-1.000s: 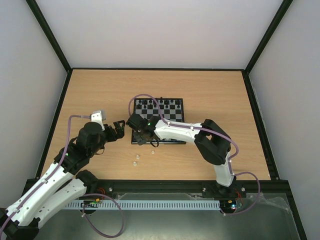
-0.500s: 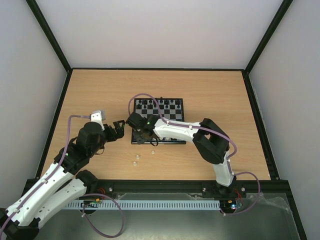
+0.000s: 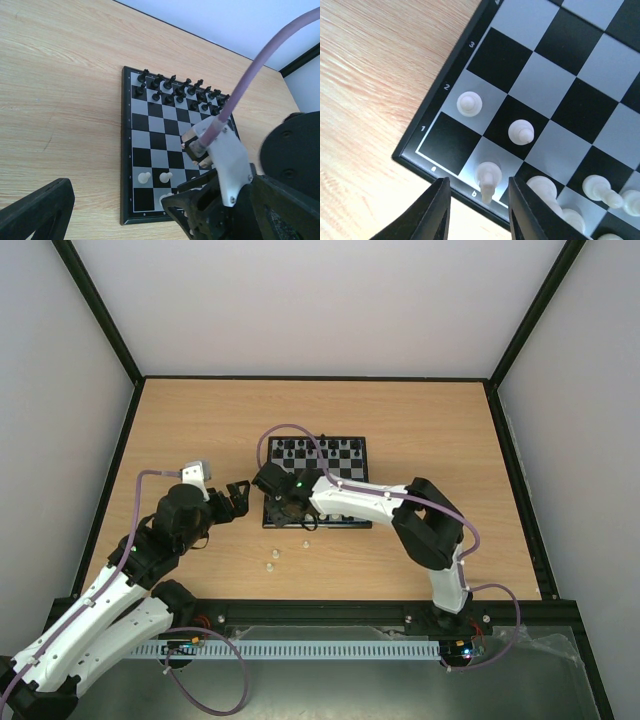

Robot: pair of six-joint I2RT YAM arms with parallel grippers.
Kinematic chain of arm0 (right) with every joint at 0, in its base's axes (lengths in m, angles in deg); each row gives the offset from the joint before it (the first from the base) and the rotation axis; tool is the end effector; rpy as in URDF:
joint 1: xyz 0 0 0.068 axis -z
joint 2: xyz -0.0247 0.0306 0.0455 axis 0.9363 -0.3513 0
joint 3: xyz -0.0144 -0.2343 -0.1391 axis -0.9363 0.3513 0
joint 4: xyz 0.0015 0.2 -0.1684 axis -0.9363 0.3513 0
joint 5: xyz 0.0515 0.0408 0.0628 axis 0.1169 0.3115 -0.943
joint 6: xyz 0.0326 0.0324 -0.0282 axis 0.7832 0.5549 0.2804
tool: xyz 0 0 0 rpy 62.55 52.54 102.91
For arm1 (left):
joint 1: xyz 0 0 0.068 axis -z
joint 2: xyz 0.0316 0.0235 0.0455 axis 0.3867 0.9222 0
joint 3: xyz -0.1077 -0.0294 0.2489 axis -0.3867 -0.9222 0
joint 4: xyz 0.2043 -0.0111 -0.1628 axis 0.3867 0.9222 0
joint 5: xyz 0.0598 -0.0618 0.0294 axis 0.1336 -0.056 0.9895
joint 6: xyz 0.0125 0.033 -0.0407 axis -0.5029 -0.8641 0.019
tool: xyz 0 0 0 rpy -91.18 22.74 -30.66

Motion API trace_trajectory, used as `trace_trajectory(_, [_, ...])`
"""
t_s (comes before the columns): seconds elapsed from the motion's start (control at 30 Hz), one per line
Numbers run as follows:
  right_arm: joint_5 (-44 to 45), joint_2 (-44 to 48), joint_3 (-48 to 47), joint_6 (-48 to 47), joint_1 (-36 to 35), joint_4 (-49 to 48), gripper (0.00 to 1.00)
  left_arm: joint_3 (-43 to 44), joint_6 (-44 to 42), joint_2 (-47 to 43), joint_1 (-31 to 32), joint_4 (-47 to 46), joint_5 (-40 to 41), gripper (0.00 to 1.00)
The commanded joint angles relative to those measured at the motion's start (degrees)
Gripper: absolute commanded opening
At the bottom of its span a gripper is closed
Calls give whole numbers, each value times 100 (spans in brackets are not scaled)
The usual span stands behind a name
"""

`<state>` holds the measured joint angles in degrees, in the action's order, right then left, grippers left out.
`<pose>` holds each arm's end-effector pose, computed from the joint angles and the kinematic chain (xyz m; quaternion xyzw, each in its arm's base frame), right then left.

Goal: Set up the chess pieces on the board
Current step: Place the chess piece on the chessboard, then pick up the chess piece at the center of the board.

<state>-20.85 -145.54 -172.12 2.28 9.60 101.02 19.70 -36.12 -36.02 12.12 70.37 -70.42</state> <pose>0.2233 0.3699 0.1994 -0.2488 0.9161 0.1317 0.2856 0.1238 -0.0772 0.2883 -0.0906 0.8263 -0.2617 0.4905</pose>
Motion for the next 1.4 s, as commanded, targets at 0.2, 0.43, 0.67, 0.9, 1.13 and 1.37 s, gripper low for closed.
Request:
trace_trajectory(0.2, [-153,1212,401,31,-66,324,42,-38,-26,-18,-5,-95,73,99])
trace_trajectory(0.43, [-139,2170,1444,210,-169,165,47,-34,-30,34,-6,-86,52,99])
trace_trajectory(0.67, [-49,2949,2395,426,-169,97,48,-26,-18,85,-9,-85,68,99])
trace_trajectory(0.9, [128,3371,2840,539,-170,118,48,-43,-28,85,-16,-91,73,99])
trace_trajectory(1.13, [-253,3045,2834,460,-191,-54,40,-57,-26,166,-8,-144,87,99])
trace_trajectory(1.37, [-341,2276,2642,465,-549,-298,37,-91,-13,142,-11,-162,65,99])
